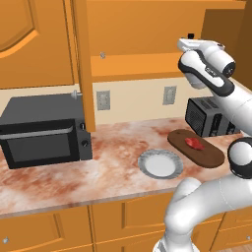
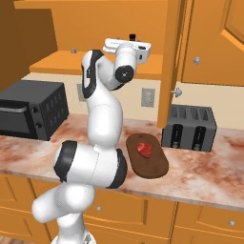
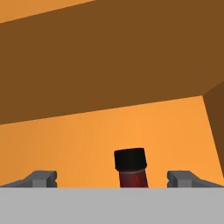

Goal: Pick the steak from the plate and place it on the cutting board. Then pick the condiment bottle from the cabinet and place it next to the cutting board.

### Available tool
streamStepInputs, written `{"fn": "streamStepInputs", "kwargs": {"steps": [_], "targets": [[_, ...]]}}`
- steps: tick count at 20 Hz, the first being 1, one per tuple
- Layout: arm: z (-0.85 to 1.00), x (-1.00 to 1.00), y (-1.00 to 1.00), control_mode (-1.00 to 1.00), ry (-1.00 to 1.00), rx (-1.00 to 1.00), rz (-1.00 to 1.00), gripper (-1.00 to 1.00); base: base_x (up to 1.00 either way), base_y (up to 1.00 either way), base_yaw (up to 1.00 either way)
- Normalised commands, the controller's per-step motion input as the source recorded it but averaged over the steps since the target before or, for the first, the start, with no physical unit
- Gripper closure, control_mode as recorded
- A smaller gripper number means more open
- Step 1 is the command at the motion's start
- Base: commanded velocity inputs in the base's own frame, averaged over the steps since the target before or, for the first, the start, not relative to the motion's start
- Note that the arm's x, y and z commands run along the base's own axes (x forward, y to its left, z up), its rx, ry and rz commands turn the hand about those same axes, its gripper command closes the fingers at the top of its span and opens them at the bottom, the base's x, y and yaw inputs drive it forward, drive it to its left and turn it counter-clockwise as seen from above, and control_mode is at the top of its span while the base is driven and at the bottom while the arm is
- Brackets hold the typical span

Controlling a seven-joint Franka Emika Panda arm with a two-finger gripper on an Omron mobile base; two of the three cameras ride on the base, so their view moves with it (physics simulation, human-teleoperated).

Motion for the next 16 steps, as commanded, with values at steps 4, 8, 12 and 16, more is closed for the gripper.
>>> {"fn": "streamStepInputs", "kwargs": {"steps": [4, 8, 12, 16], "targets": [[0.00, 0.12, -0.10, -1.00, 0.00, 0.00, -0.01, -1.00, 0.00, 0.00, 0.00], [-0.04, 0.13, -0.02, -1.00, 0.00, 0.00, -0.01, -1.00, 0.00, 0.00, 0.00], [-0.09, 0.17, 0.00, -1.00, 0.00, 0.00, 0.00, -1.00, 0.00, 0.00, 0.00], [-0.05, 0.17, 0.00, -1.00, 0.00, 0.00, 0.00, -1.00, 0.00, 0.00, 0.00]]}}
